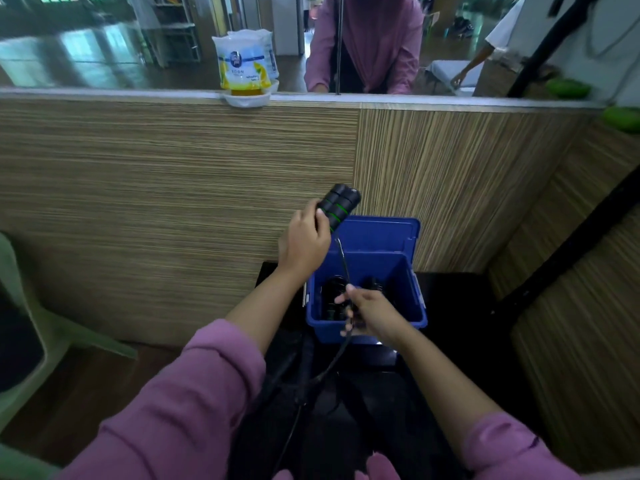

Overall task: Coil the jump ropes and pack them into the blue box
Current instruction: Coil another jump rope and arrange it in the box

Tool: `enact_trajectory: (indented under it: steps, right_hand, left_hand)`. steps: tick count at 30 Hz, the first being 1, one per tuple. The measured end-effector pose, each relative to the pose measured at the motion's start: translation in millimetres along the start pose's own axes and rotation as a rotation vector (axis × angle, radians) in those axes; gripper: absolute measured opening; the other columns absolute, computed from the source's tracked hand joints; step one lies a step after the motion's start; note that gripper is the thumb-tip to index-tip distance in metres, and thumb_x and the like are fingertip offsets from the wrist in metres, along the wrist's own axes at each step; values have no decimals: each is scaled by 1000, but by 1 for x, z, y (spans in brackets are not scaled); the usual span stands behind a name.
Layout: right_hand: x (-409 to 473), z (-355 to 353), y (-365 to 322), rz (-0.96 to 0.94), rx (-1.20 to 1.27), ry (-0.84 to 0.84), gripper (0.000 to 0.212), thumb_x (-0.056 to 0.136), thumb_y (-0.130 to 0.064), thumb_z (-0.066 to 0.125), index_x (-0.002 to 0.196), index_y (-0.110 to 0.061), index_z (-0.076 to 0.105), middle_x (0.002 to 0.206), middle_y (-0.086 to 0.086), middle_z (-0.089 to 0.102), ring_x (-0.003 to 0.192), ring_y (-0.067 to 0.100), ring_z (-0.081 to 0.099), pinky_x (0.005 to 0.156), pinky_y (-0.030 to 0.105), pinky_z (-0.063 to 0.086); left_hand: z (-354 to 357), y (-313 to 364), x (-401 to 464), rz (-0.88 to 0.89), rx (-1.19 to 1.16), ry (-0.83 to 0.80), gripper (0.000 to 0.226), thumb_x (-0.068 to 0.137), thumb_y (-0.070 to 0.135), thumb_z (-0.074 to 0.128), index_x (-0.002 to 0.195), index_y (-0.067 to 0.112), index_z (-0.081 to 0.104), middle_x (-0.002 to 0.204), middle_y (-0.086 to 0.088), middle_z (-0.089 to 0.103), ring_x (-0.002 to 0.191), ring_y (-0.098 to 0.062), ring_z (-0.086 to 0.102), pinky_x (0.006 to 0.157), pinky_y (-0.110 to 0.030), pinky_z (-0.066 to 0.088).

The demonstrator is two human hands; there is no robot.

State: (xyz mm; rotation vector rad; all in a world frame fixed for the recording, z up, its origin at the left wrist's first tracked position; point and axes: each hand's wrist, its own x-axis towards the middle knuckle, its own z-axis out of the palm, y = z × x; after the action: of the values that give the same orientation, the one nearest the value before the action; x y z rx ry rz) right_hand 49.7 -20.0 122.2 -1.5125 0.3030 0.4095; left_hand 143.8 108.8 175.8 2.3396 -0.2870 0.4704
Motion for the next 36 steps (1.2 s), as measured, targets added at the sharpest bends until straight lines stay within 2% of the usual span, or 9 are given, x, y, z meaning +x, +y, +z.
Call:
enact_trajectory:
  steps: [2,5,9,14,20,24,29,33,36]
  right_hand:
    - [-3,11,1,-69,8,128,27,102,-29,38,91,-5,46,62,5,42,47,17,39,48,30,46]
    - [-4,16,5,-246,-431,278,28,101,-28,42,89,-7,56,68,6,54,56,20,49,50,26,40]
    - [-16,27,5,-424,-1029,138,28,99,-27,42,99,-6,60,88,19,65,79,37,60,61,31,37]
    - [-26,22,-31,-571,-1217,265,26,96,-35,43,100,-16,61,101,8,69,95,34,62,72,38,47]
    - [-25,-12,-65,-643,-1229,319,21,96,-36,46,97,-23,62,95,-7,67,92,19,62,71,33,44]
    - [-12,-37,-70,-635,-1106,131,17,96,-30,50,89,-21,61,84,-12,58,83,14,58,73,37,48]
    - [9,-67,-62,-538,-904,-55,14,95,-25,55,89,-20,66,88,-3,60,85,16,60,84,34,47]
    - [16,-80,-59,-442,-785,-161,8,88,-22,64,91,-16,70,89,0,66,85,13,62,83,25,48]
    - [17,-94,-55,-345,-606,-151,16,84,-21,68,95,-9,73,94,7,72,87,11,64,83,25,49]
  left_hand:
    - [0,-8,1,-42,80,11,39,102,31,31,136,18,46,114,-14,59,96,-31,60,71,-32,39]
    - [2,-17,-3,-131,137,21,39,102,33,31,135,18,47,112,-13,59,96,-33,61,71,-33,36]
    - [9,-20,-6,-223,190,12,37,102,32,29,120,13,55,103,-17,61,92,-35,60,68,-33,33]
    - [13,-30,-17,-162,305,-70,44,104,33,23,117,9,57,105,-22,59,95,-39,60,76,-39,41]
    - [22,-39,-42,147,449,-160,57,98,39,15,138,17,49,109,-18,60,84,-40,65,65,-40,48]
    - [27,-38,-57,437,485,-274,75,88,43,1,143,11,42,112,-17,61,83,-38,64,60,-39,48]
    - [27,-37,-68,668,307,-334,59,97,35,23,130,-3,52,92,-18,64,66,-33,62,50,-38,51]
    - [25,-35,-71,787,255,-322,69,98,55,26,125,-1,56,91,-12,63,69,-26,63,49,-34,50]
    - [22,-32,-74,791,210,-239,64,99,53,29,127,3,58,89,-9,64,66,-23,63,48,-33,49]
